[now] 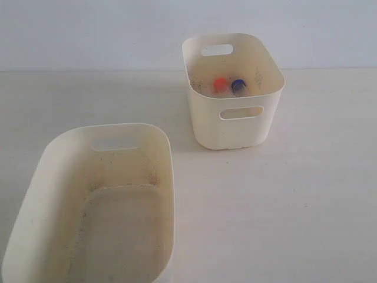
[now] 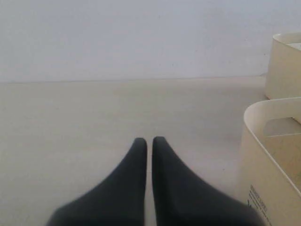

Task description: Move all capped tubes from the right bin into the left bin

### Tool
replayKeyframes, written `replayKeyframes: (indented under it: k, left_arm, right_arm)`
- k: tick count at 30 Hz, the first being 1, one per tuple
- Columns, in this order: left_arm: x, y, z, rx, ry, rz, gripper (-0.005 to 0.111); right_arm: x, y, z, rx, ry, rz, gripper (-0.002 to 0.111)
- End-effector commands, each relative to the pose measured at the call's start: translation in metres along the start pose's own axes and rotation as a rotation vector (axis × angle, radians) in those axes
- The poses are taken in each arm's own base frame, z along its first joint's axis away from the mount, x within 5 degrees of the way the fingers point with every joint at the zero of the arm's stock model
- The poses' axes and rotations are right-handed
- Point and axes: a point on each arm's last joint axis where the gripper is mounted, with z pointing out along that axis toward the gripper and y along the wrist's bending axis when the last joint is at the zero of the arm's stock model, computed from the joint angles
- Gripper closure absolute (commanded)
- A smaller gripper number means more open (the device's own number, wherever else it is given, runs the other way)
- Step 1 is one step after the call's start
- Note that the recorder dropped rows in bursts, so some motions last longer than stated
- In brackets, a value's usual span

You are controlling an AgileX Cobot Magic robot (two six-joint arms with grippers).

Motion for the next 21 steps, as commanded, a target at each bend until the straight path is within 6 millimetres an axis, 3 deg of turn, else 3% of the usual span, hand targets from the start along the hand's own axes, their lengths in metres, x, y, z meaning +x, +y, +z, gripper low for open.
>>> replayKeyframes:
  k: [1, 12, 21]
  left_arm:
    - [-0.001, 0.000, 0.000, -0.002, -0.008, -0.007, 0.102]
    - [-0.001, 0.000, 0.000, -0.002, -0.008, -0.007, 0.102]
    - [-0.001, 0.000, 0.000, -0.002, -0.008, -0.007, 0.102]
  right_arm:
    - [-0.001, -0.001, 0.000, 0.009, -0.011, -0.009, 0.109]
    - [-0.004, 0.000, -0.001, 0.009, -0.042, -0.010, 0.109]
    - [-0.040, 0.001, -0.010, -0.003, -0.461, -0.011, 0.109]
